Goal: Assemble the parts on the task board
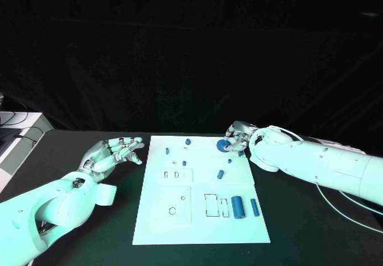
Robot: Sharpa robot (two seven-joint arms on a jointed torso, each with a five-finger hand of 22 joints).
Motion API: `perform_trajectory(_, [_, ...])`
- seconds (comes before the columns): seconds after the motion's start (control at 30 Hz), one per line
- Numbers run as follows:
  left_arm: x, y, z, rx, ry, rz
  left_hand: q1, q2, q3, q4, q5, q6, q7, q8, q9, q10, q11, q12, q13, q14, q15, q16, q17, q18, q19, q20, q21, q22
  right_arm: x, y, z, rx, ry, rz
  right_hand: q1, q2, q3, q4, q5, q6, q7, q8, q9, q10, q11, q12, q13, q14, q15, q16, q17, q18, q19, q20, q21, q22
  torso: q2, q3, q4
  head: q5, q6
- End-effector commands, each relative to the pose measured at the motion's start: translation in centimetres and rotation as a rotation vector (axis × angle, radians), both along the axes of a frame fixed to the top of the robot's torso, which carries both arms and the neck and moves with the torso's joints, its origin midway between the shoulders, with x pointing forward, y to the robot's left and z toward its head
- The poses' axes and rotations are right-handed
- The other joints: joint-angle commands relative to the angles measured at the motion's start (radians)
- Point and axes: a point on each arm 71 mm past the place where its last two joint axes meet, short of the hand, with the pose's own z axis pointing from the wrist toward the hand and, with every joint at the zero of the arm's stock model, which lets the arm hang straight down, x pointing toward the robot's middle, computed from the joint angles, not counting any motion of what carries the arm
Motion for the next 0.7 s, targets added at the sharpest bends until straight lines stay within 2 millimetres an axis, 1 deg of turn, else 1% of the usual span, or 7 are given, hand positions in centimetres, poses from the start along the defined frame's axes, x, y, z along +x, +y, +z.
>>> perform_trajectory(0.03, [0.0,-0.2,0.1,-0.011,-0.002,-0.018,-0.006,0.0,0.005,0.001,-0.001,0.003,-0.001,-0.001,0.0,0.003,0.001,0.004,0.0,-0.005,0.0,0.007,-0.001,0.004,-0.006,0.0,0.006,0.002,-0.3,0.5,0.4,-0.018,-0.081,0.033,0.006,0.01,0.011,-0.001,0.008,0.012,-0.001,0.007,0.003,0.085,-0.008,0.008,0.242,0.087,-0.005,0.006,0.192,-0.007,0.105,0.001,0.003,0.263,-0.001,0.0003,0.0006,0.0,0.001])
perform_trajectory(0.2, [-0.1,-0.2,0.0,-0.011,-0.001,-0.018,-0.006,0.0,0.005,0.001,-0.001,0.003,-0.001,-0.001,0.0,0.003,0.001,0.004,0.0,-0.005,0.0,0.007,-0.001,0.004,-0.006,0.0,0.006,0.002,-1.2,1.6,1.2,-0.039,-0.176,0.074,0.001,0.001,0.022,-0.002,0.007,0.022,-0.004,0.01,0.004,0.09,-0.011,0.012,0.247,0.087,-0.007,0.006,0.191,-0.007,0.105,-0.001,0.003,0.263,-0.001,-0.0003,0.0003,0.0,0.005])
perform_trajectory(0.23, [-0.1,-0.2,0.0,-0.01,0.0,-0.018,-0.006,0.0,0.005,0.001,-0.001,0.003,-0.001,-0.001,0.0,0.003,0.001,0.004,0.0,-0.005,0.0,0.007,-0.001,0.004,-0.006,0.0,0.006,0.002,-1.4,2.0,1.3,-0.041,-0.192,0.084,-0.006,-0.004,0.025,0.001,-0.005,0.025,-0.005,0.011,0.004,0.09,-0.012,0.012,0.247,0.087,-0.008,0.006,0.192,-0.007,0.105,-0.002,0.003,0.263,-0.001,-0.0004,-0.0002,0.0,0.006])
perform_trajectory(0.27, [-0.1,-0.2,0.0,-0.01,0.0,-0.018,-0.006,0.0,0.005,0.001,-0.001,0.003,-0.001,-0.001,0.0,0.003,0.001,0.004,0.0,-0.005,0.0,0.007,-0.001,0.004,-0.006,0.0,0.006,0.002,-1.6,2.4,1.4,-0.042,-0.206,0.094,-0.014,-0.009,0.028,0.004,-0.023,0.027,-0.006,0.011,0.003,0.09,-0.013,0.012,0.247,0.087,-0.009,0.006,0.192,-0.007,0.105,-0.004,0.003,0.263,-0.001,-0.0003,-0.0002,0.0,0.006])
perform_trajectory(0.37, [-0.1,-0.2,-0.1,-0.011,0.001,-0.019,-0.006,0.0,0.005,0.001,-0.001,0.003,-0.001,-0.001,0.0,0.003,0.001,0.004,0.0,-0.005,0.0,0.007,-0.001,0.004,-0.006,0.0,0.006,0.002,-2.3,3.7,1.8,-0.042,-0.235,0.123,-0.019,-0.013,0.03,0.006,-0.034,0.029,-0.007,0.011,0.003,0.092,-0.013,0.013,0.249,0.087,-0.01,0.006,0.192,-0.007,0.105,-0.004,0.003,0.263,-0.001,-0.0005,-0.0007,-0.001,0.008])
perform_trajectory(0.5, [-0.1,-0.3,-0.1,-0.011,0.002,-0.02,-0.006,0.0,0.005,0.001,-0.001,0.003,-0.001,-0.001,0.0,0.003,0.001,0.004,0.0,-0.005,0.0,0.007,-0.001,0.004,-0.006,0.0,0.006,0.002,-2.9,5.8,2.0,-0.047,-0.258,0.163,-0.024,-0.016,0.032,0.008,-0.05,0.03,-0.008,0.011,0.003,0.091,-0.014,0.013,0.248,0.087,-0.011,0.005,0.192,-0.007,0.105,-0.005,0.003,0.263,0.0,-0.0006,0.0011,0.0,0.008])
perform_trajectory(0.7, [-0.1,-0.3,-0.1,-0.012,0.003,-0.021,-0.005,0.001,0.006,0.0,-0.001,0.002,0.0,-0.002,0.0,0.002,0.001,0.003,0.0,-0.005,0.001,0.008,-0.002,0.004,-0.007,0.0,0.008,0.003,-3.2,8.3,1.9,-0.066,-0.275,0.204,-0.026,-0.017,0.032,0.009,-0.055,0.031,-0.008,0.01,0.003,0.092,-0.014,0.013,0.248,0.087,-0.011,0.006,0.193,-0.007,0.105,-0.005,0.003,0.263,-0.001,-0.0022,0.0012,0.001,0.008])
